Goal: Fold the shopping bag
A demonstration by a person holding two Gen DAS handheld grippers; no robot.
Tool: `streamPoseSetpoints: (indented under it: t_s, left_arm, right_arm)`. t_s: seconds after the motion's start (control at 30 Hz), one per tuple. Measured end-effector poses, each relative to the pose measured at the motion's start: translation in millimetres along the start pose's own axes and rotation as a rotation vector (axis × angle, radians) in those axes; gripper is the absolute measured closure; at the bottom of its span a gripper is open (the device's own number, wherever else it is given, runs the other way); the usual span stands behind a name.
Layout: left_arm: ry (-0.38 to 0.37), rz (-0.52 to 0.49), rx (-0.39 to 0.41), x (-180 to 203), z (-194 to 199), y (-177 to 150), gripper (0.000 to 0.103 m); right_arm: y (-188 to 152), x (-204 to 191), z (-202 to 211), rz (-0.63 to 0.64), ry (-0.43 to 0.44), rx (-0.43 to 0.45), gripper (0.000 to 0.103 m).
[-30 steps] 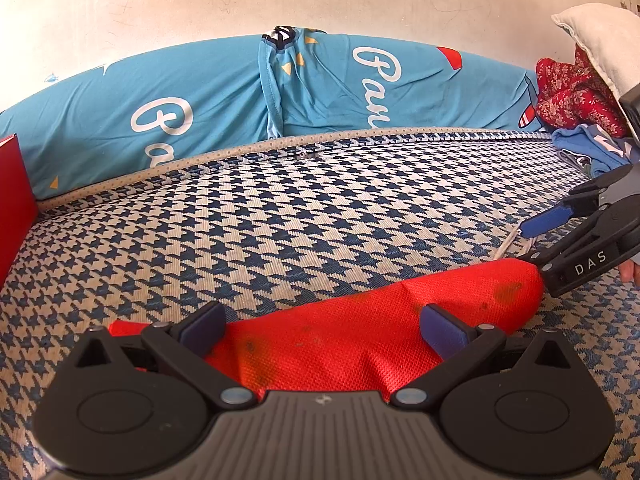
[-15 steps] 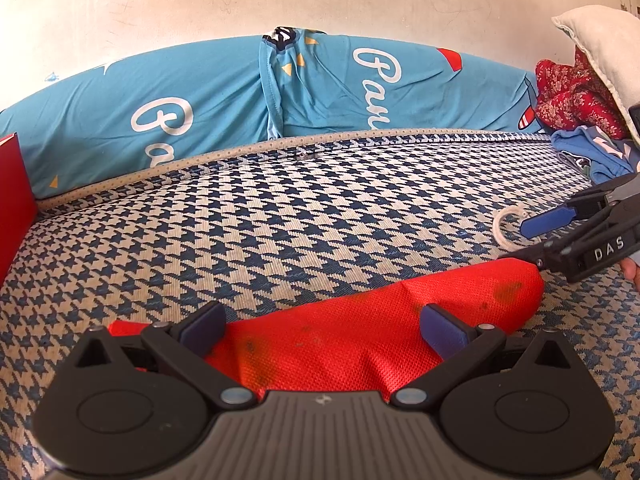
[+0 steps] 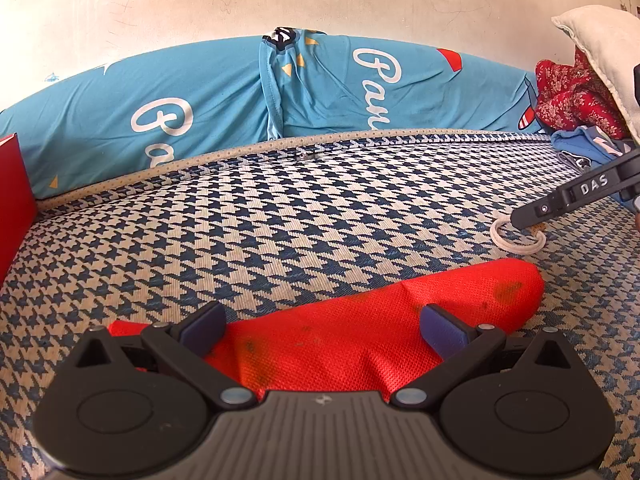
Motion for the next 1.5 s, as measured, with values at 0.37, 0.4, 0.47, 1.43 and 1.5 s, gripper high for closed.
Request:
streamPoseSetpoints:
  t_s: [0.37,0.4,0.47,1.43,1.5]
  left_arm:
    - [0.001,0.0,0.001,0.6,0.8,0.1,0.0]
    - [0.001,0.0,0.001,0.4,0.6,0.2,0.0]
    - [0.001,0.0,0.001,0.8,1.4,-0.2,0.0]
    - [0.0,0.0,0.001,2.0,1.6,0.7,0.0]
    - [0.0,0.0,0.0,2.3,1.4,0.9,0.0]
  right_arm:
    - [-11.4,-21.4,-21.0,0.16,-0.053,-0.098,0.093]
    - [-13.9,-22.5,-22.6,0.179,-0.063,-0.115,0.093]
    - [-16.9,-25.7,-22.8,0.202,-0.08,-0.156,0.093]
    - [-27.5,-33.1,-18.8,0.211,-0.138,-0.134,0.087]
    - [-31.2,-31.0,-14.2,0.188,-0.126,-0.13,0.085]
Point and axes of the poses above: each gripper's, at about its wrist camera, not at the fingertips, and z roughly against the way its jaws point, x to its right, y to its top, the point moved 7 cm from there along -z, roughly the way its jaws point, and after that the axes turned 11 degrees about y, right-handed, at the moved point
